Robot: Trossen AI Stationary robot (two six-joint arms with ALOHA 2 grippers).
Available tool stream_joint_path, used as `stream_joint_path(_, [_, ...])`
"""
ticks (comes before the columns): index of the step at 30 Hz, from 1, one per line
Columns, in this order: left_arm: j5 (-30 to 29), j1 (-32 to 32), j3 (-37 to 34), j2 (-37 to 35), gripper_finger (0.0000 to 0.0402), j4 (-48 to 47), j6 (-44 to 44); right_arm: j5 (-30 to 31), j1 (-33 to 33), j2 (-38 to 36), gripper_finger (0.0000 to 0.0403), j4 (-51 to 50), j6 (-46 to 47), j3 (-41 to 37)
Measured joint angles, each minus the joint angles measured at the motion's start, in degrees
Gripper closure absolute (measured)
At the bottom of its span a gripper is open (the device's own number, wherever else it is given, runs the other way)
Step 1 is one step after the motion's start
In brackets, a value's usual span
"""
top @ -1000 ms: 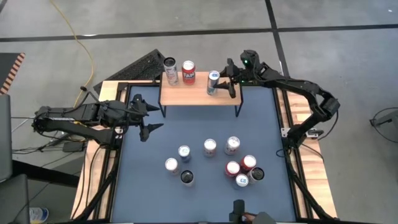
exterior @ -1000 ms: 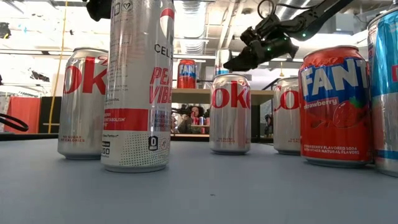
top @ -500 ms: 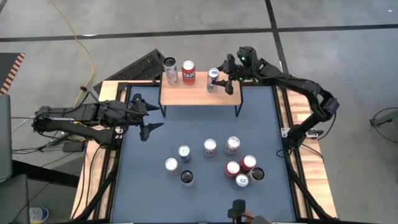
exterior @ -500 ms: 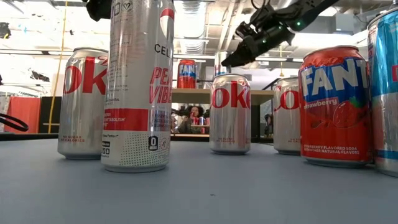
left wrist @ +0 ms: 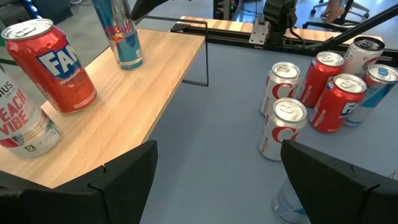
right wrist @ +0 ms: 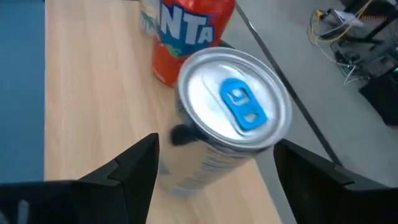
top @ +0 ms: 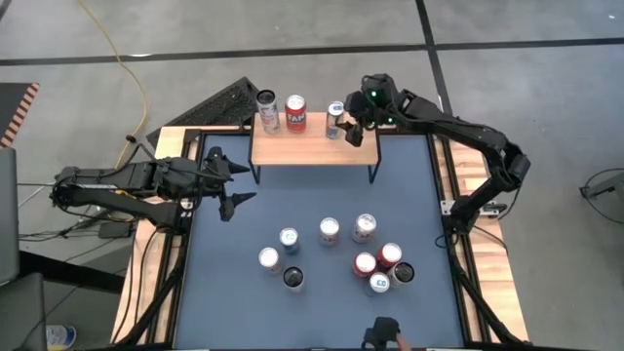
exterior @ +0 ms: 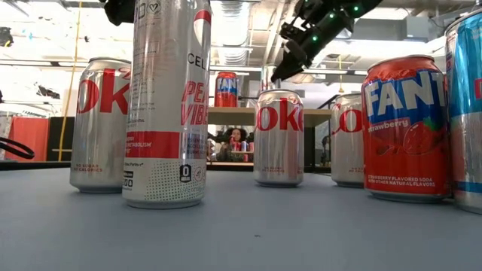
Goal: Place canned beverage on shelf
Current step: Adjust the blue soda can
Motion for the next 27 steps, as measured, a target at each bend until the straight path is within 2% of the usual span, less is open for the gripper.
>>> stream_joint_path(2, [0.00, 0.00, 0.00, 0.00, 0.0069, 0.00, 0.00, 1.60, 0.94, 0.00, 0.0105, 0.31, 4.03, 0.00])
stream_joint_path(4, [0.01, 0.00, 0.00, 0.00, 0.0069, -0.01, 0.00, 5.75, 1.83, -0.01, 0.0105, 0.69, 7.74, -0.19])
stream_joint_path(8, [0.01, 0.00, 0.00, 0.02, 0.0069, -0.02, 0.00, 9.90, 3.20, -0.07, 0.0105, 5.38, 9.44, -3.51])
stream_joint_path(15, [1.56, -0.02, 0.00, 0.02, 0.0069, -0.12, -0.90, 10.79, 2.75, -0.06, 0.0105, 14.84, 10.45, -8.56])
stream_joint_path(21, [1.60, -0.02, 0.00, 0.01, 0.0069, -0.22, -1.45, 12.25, 2.77, -0.04, 0.0112, 15.95, 10.33, -10.26])
stream_joint_path(27, [1.60, -0.02, 0.00, 0.02, 0.0069, -0.22, -1.49, 12.19, 2.77, -0.04, 0.0140, 16.18, 6.07, -10.75])
